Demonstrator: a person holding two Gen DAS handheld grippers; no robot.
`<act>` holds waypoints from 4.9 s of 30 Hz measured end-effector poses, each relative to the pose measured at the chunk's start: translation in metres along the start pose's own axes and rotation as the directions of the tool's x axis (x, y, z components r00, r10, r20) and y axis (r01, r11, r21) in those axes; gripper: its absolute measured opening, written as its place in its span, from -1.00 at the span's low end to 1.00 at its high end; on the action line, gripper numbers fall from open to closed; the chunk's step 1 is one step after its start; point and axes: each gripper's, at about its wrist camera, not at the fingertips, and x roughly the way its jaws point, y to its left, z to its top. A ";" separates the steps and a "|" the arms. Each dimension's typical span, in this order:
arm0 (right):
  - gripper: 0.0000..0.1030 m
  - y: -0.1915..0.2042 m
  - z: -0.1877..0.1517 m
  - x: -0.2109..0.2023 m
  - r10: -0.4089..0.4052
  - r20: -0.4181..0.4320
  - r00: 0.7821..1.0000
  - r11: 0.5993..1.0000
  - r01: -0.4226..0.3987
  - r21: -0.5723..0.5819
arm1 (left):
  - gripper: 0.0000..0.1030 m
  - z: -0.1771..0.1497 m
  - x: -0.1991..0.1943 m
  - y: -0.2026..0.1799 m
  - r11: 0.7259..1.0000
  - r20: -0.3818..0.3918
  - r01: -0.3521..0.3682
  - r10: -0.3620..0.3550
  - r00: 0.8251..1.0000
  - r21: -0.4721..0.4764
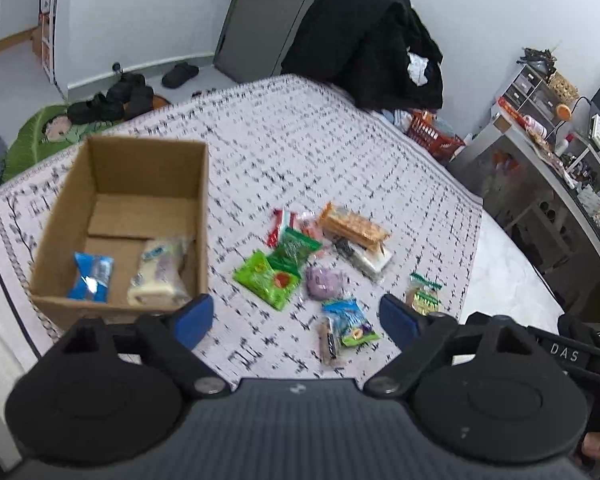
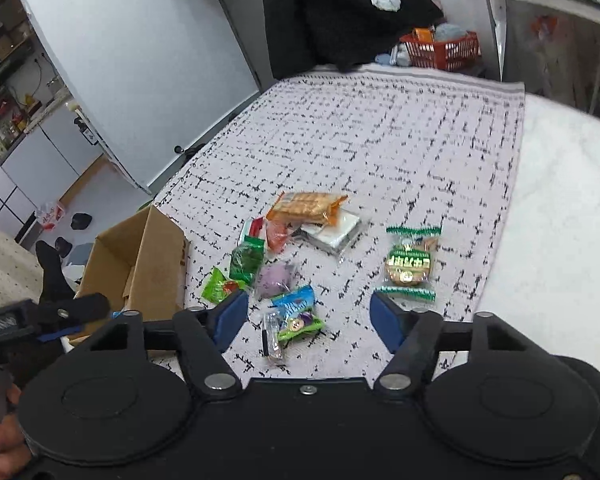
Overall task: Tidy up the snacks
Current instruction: 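Move both grippers back over the snack pile, then grasp a small clear-wrapped bar with the left gripper while the right grasps the green round cookie, then carry both held snacks over the cardboard box, then open both grippers to drop the snacks into the box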
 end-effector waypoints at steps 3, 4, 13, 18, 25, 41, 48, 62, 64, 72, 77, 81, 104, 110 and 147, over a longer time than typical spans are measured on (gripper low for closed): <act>0.15 -0.010 0.002 0.005 -0.008 -0.006 1.000 1.000 0.009 0.020 | 0.49 -0.005 0.012 -0.006 1.000 -0.023 0.006 -0.006 1.000 -0.001; 0.11 -0.013 0.003 0.008 -0.010 -0.012 1.000 1.000 0.011 0.029 | 0.44 -0.007 0.014 -0.008 1.000 -0.024 0.010 -0.010 1.000 -0.001; 0.10 -0.035 0.013 0.029 -0.049 -0.034 0.998 0.997 0.051 0.062 | 0.15 -0.015 0.044 -0.019 1.000 -0.080 0.014 -0.014 0.997 -0.008; 0.10 -0.044 0.015 0.046 -0.070 -0.055 0.996 0.993 0.075 0.087 | 0.05 -0.021 0.066 -0.023 1.000 -0.118 0.005 -0.006 0.993 -0.006; 0.10 -0.053 0.020 0.071 -0.097 -0.096 0.991 0.989 0.107 0.103 | -0.25 -0.026 0.100 -0.028 1.000 -0.176 0.001 -0.004 0.984 -0.015; 0.04 -0.074 0.029 0.119 -0.123 -0.179 0.976 0.977 0.151 0.152 | -0.43 -0.032 0.160 -0.034 0.998 -0.271 -0.056 0.050 0.961 -0.012; 0.06 -0.076 0.032 0.139 -0.146 -0.207 0.967 0.973 0.178 0.146 | -0.43 -0.032 0.170 -0.038 0.998 -0.275 -0.068 0.069 0.959 0.013; -0.16 -0.063 0.031 0.152 -0.232 -0.226 0.946 0.968 0.248 0.044 | -0.59 -0.035 0.169 -0.040 0.996 -0.263 -0.081 0.091 0.960 0.048; -0.17 -0.062 0.032 0.147 -0.220 -0.219 0.951 0.971 0.236 0.047 | -0.65 -0.033 0.166 -0.037 0.997 -0.265 -0.071 0.076 0.961 0.028; -0.17 -0.041 0.037 0.118 -0.213 -0.158 0.964 0.976 0.219 0.021 | -0.68 -0.024 0.141 -0.032 1.000 -0.201 -0.003 0.002 0.980 -0.005; -0.17 -0.019 0.034 0.102 -0.195 -0.136 0.971 0.980 0.198 0.004 | -0.68 -0.015 0.123 -0.030 0.997 -0.138 0.065 -0.069 0.988 -0.032; -0.16 0.000 0.031 0.088 -0.179 -0.114 0.977 0.984 0.180 -0.005 | -0.68 -0.006 0.107 -0.029 0.994 -0.089 0.107 -0.109 0.990 -0.030; -0.16 0.109 0.022 0.050 -0.083 0.004 0.997 0.991 0.083 -0.101 | -0.68 0.022 0.029 0.027 0.989 0.108 0.124 -0.115 0.988 -0.078; -0.16 0.134 0.021 0.052 -0.061 0.011 0.998 0.990 0.061 -0.130 | -0.68 0.024 0.023 0.048 0.985 0.126 0.124 -0.109 0.986 -0.119; -0.15 0.238 0.035 0.108 0.068 -0.068 0.995 0.969 -0.082 -0.232 | 0.15 0.025 0.040 0.152 0.892 0.056 0.018 0.009 0.998 -0.451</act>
